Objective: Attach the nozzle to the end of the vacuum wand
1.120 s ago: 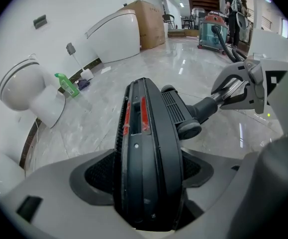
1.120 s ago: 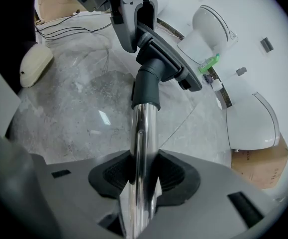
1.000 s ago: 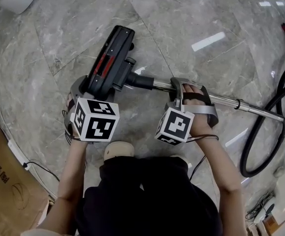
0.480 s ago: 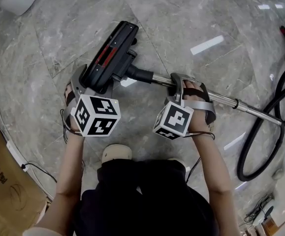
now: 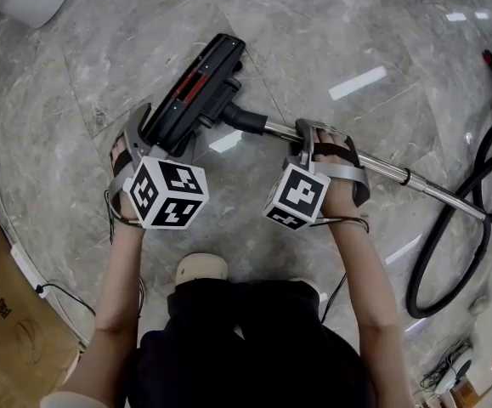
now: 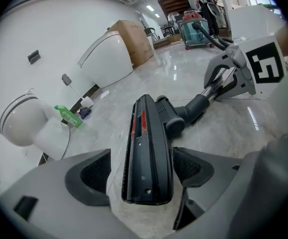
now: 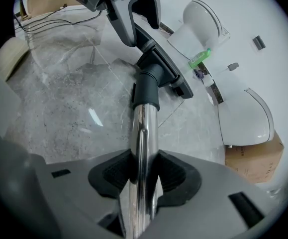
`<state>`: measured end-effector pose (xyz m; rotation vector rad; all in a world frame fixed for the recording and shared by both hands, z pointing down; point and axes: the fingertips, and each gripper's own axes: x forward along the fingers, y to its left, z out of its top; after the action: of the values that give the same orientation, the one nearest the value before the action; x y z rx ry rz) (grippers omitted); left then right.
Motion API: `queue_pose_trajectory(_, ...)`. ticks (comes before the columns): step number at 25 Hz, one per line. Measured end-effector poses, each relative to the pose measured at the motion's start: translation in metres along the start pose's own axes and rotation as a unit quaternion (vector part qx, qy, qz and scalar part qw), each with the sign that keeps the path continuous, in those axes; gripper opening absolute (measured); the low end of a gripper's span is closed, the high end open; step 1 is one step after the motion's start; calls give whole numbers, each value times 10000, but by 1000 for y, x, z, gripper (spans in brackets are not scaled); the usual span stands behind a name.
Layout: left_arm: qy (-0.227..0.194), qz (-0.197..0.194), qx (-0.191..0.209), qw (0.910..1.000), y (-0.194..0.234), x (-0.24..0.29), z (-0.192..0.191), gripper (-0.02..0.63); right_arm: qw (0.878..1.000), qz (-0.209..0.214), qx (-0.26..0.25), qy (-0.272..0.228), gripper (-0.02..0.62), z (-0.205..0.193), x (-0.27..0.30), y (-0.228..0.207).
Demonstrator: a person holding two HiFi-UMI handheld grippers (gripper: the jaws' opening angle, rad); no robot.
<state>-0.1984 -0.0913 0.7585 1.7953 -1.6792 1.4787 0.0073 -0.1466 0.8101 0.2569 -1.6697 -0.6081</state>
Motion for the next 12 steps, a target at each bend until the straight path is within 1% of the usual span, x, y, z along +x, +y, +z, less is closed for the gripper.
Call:
queue_pose_trajectory(2, -9, -129, -92, 9999, -3, -1, -1, 376, 9999, 122, -18, 1, 152, 0, 1, 0)
queue_pose_trajectory(4, -51, -378, -279, 9989, -8, -3, -1, 376, 9995, 313, 24, -32, 152, 0, 2, 0)
queue_pose_trajectory(5, -76, -535, -379, 9978, -11, -5, 0, 377, 9992, 390, 75, -52, 165, 0, 2, -2)
queue_pose_trajectory(7, -122, -830, -526, 9951, -16, -8, 2, 379, 9983, 553, 144, -70, 223, -1, 3, -6)
queue_pose_trajectory(9, -186, -988, -615, 9930, -16, -13, 5, 379, 9959, 877, 151, -164, 266, 2, -2, -6)
queue_pose_trajectory(12, -306, -1085, -748, 9908, -11, -23, 11, 379, 9847, 1620, 336, -542, 275, 14, -27, 3)
